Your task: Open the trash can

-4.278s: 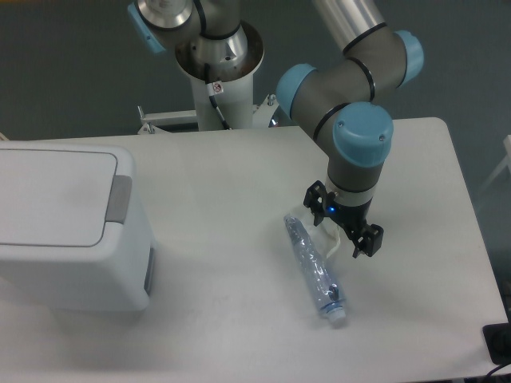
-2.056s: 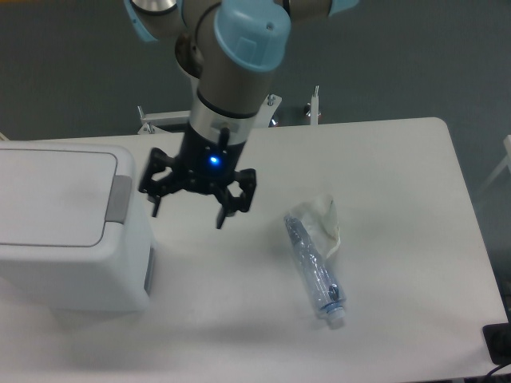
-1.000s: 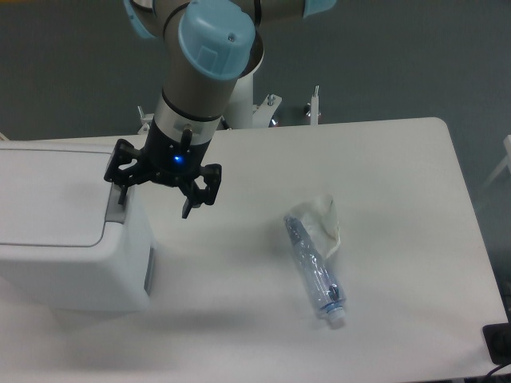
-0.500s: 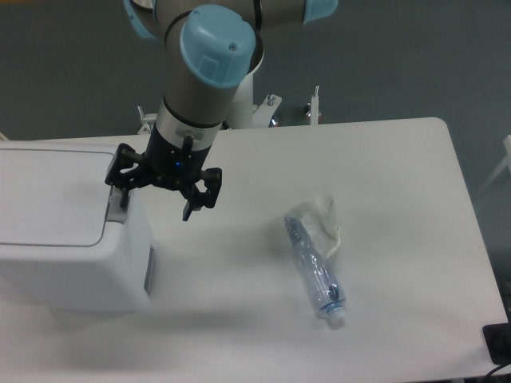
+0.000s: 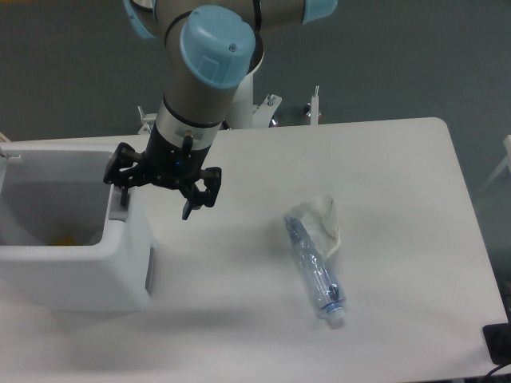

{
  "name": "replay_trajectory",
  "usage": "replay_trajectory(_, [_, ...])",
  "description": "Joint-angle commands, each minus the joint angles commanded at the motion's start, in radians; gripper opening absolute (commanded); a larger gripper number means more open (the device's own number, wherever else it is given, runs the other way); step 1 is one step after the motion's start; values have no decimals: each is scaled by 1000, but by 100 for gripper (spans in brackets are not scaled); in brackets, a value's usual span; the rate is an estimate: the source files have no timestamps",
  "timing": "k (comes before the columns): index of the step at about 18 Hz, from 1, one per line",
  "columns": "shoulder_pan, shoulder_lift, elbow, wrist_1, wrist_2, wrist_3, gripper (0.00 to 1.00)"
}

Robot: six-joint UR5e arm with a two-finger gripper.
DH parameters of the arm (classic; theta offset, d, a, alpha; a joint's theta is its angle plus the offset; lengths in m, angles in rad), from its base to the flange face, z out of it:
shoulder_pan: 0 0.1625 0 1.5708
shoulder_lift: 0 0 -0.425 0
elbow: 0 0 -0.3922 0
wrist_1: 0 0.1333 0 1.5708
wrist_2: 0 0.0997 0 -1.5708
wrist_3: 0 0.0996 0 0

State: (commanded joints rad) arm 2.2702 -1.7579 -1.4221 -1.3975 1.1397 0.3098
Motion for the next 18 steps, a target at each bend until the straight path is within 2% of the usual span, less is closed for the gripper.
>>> replay_trajectory(4, [89,-11,60,5,0,17,100])
replay_trajectory(7, [170,-20,72,14,0,84,100])
replay_trajectory(11, [300,-52,69,20,0,273,100])
replay_trajectory(13, [368,-87,71,25,3,404,100])
replay_trajectory(15, [406,-120,71,25,20,509,100])
replay_trajectory(18, [439,-158,72,23,119,636,100])
